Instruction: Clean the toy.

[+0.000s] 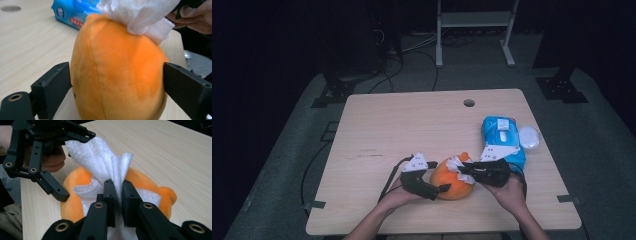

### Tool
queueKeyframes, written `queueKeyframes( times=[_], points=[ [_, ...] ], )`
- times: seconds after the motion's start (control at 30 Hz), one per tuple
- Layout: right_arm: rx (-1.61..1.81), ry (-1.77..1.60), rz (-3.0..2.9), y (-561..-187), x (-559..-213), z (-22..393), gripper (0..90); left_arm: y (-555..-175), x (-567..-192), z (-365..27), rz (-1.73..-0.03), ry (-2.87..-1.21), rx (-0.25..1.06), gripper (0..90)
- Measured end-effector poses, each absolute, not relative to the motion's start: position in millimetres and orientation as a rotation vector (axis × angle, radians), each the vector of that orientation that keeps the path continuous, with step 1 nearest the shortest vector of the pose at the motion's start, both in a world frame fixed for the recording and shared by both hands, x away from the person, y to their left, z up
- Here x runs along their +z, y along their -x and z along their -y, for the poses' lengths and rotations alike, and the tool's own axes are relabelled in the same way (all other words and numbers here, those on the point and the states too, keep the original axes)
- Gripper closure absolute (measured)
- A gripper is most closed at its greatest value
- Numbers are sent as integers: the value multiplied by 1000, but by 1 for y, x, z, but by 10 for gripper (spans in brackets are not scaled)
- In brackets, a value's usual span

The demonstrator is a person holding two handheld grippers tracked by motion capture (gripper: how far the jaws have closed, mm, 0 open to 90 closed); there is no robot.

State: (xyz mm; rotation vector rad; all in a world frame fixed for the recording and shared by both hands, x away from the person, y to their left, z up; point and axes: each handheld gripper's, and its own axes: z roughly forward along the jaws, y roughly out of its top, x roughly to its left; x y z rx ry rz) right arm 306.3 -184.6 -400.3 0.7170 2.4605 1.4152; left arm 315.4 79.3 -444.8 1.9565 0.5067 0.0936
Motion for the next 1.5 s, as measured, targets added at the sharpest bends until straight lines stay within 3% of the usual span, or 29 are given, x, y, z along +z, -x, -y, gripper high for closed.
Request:
queueKeyframes(
  times=[0.13,0.23,0.33,0.63,0.87,1.0,1.1,1.3,1.5],
  points=[
    [1407,-712,-2464,-306,-399,186,822,-316,-448,-78,-499,-1970,62,97],
    [1393,-704,-2447,-303,-396,184,822,-309,-441,-81,-411,-1954,170,289],
    [1428,-698,-2407,-298,-387,187,822,-304,-430,-82,-313,-1925,303,356],
    [1423,-514,-2470,-282,-390,142,823,-299,-434,-80,-197,-2002,370,347],
    [1401,-744,-2384,-308,-396,187,822,-307,-438,-91,-218,-2002,333,334],
    [1449,-836,-2384,-315,-408,199,822,-311,-436,-91,-284,-1986,266,186],
    [1433,-801,-2382,-309,-404,188,822,-313,-431,-92,-350,-1933,214,140],
    [1433,-656,-2408,-294,-399,165,822,-311,-434,-101,-295,-1974,250,303],
    [1455,-795,-2389,-312,-410,187,822,-312,-439,-105,-300,-1975,236,336]
  ],
)
